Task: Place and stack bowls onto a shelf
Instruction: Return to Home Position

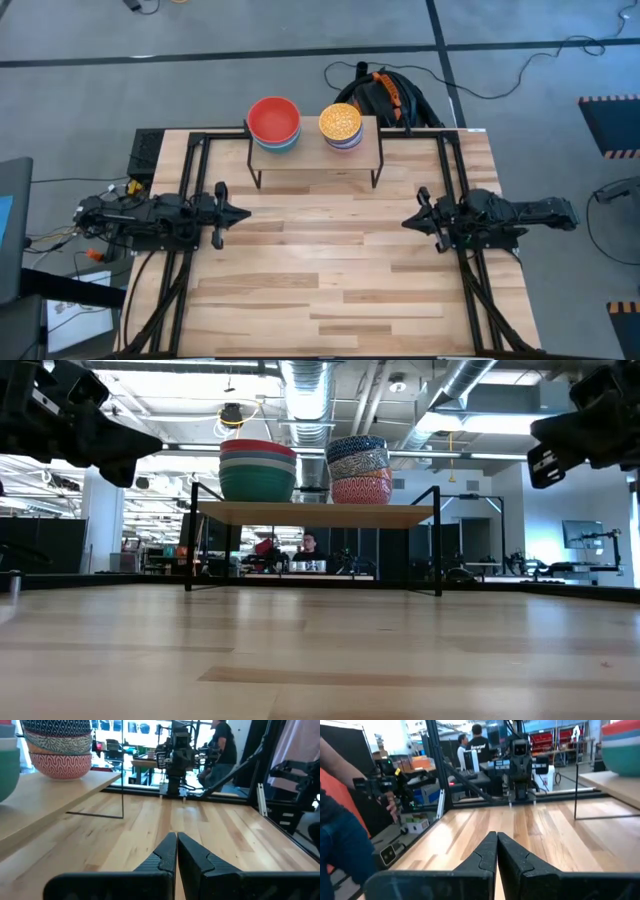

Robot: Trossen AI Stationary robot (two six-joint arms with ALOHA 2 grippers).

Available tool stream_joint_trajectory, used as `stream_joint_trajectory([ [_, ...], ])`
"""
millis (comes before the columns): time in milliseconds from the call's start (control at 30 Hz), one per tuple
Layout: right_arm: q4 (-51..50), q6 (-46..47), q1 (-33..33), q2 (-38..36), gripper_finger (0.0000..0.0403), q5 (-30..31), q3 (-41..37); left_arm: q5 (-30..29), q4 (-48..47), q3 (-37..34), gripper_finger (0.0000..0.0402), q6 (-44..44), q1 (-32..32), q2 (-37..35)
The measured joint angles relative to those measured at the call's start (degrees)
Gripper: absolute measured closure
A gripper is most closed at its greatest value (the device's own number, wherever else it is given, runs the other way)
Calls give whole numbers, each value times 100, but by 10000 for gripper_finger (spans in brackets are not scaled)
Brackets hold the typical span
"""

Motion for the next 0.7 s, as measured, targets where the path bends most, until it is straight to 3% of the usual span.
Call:
stream_joint_trajectory([
  [233, -17, 6, -2, 31, 361, -2, -4, -92, 15, -4, 401, 35, 2, 0],
  [433, -35, 4, -2, 31, 361, -2, -4, -92, 17, -9, 401, -838, 2, 0],
  [700, -51, 2, -2, 31, 360, -4, -7, -92, 20, -11, 401, -850, 4, 0],
])
